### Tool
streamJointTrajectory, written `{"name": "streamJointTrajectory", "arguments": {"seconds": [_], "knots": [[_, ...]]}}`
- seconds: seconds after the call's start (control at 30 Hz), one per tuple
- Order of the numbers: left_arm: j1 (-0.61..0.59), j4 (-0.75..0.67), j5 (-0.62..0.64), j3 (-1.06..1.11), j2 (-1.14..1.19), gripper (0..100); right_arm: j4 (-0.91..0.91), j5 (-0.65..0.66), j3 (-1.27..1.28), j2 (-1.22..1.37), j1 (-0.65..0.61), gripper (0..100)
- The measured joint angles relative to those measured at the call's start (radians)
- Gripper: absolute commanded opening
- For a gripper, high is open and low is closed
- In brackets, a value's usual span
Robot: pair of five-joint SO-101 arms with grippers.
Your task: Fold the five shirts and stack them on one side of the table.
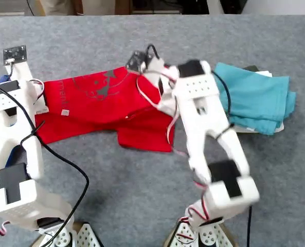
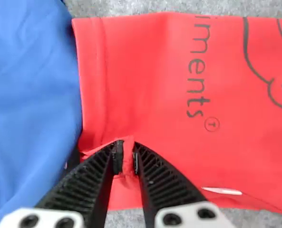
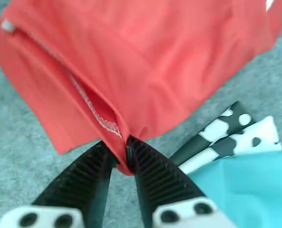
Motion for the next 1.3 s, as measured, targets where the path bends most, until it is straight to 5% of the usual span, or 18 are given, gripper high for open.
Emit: {"name": "streamJointTrajectory", "arguments": {"seconds": [0.3,0.63,0.93,1.13,1.3], "knots": [[-0.006,-0.018,-0.005,-0.014,0.114,2,-0.244,0.014,0.466,-0.189,-0.012,0.2],[-0.06,-0.012,-0.003,-0.216,0.262,2,-0.264,0.06,0.529,-0.19,-0.043,0.2],[-0.063,0.155,-0.008,-0.293,0.276,2,-0.322,0.06,0.572,-0.19,-0.092,0.2],[-0.04,0.273,-0.17,-0.293,0.276,2,-0.364,0.06,0.591,-0.19,-0.091,3.4],[-0.037,0.322,-0.229,-0.296,0.276,21,-0.364,0.068,0.603,-0.196,-0.091,19.6]]}}
